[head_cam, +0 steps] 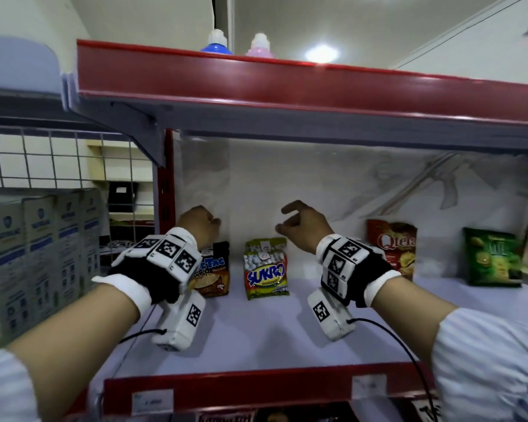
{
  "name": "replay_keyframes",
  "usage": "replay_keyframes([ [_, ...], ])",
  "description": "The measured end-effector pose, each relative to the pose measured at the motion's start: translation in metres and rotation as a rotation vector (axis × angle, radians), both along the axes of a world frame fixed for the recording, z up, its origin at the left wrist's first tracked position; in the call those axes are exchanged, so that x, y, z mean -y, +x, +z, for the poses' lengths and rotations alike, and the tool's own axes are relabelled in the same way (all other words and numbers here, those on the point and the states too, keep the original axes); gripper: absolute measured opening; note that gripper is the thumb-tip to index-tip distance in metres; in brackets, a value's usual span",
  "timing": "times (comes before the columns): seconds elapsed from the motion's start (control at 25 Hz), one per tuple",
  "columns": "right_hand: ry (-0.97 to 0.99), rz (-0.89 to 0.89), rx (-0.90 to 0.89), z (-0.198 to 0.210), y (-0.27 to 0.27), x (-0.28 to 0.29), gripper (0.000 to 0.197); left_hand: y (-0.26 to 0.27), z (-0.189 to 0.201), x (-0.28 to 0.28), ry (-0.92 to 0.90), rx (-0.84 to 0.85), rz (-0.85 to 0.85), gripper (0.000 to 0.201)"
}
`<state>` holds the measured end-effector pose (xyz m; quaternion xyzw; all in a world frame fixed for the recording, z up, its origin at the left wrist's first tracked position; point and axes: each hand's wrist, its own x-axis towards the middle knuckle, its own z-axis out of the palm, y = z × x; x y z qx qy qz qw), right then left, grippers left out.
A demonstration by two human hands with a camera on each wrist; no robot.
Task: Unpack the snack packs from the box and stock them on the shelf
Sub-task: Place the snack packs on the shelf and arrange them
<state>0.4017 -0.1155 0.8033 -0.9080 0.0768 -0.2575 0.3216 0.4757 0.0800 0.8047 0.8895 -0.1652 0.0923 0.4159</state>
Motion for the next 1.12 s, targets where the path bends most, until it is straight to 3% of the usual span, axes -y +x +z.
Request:
replay_keyframes([
  [0.08,0.089,0.032,0.125,-0.002,-0.021,0.004,0.021,-0.031,0.001,0.018,-0.284,-0.070,-0.096,0.014],
  [0.16,0.153,0.056,0.212,-0.008,-0.048,0.010,0.007,-0.065,-0.006,0.036,-0.415,-0.112,-0.146,0.011],
  [0.36,0.261,0.176,0.278,-0.033,-0.124,0.034,0.009,-0.144,-0.042,0.075,-0.368,-0.039,-0.076,0.016],
  [0.56,0.359,0.264,0.239,-0.087,-0.194,0.075,0.009,-0.227,-0.106,0.115,-0.464,-0.078,-0.087,0.018],
  [0.76,0.472,0.338,0.174,-0.163,-0.249,0.096,0.012,-0.284,-0.188,0.139,-0.655,-0.240,-0.089,0.021],
  [1.0,0.453,0.255,-0.065,-0.292,-0.278,0.111,0.005,-0.302,-0.319,0.144,-0.541,-0.430,-0.032,0.018],
  [1.12,0.523,0.189,-0.232,-0.378,-0.283,0.111,0.008,-0.304,-0.402,0.143,-0.494,-0.595,0.027,0.015],
])
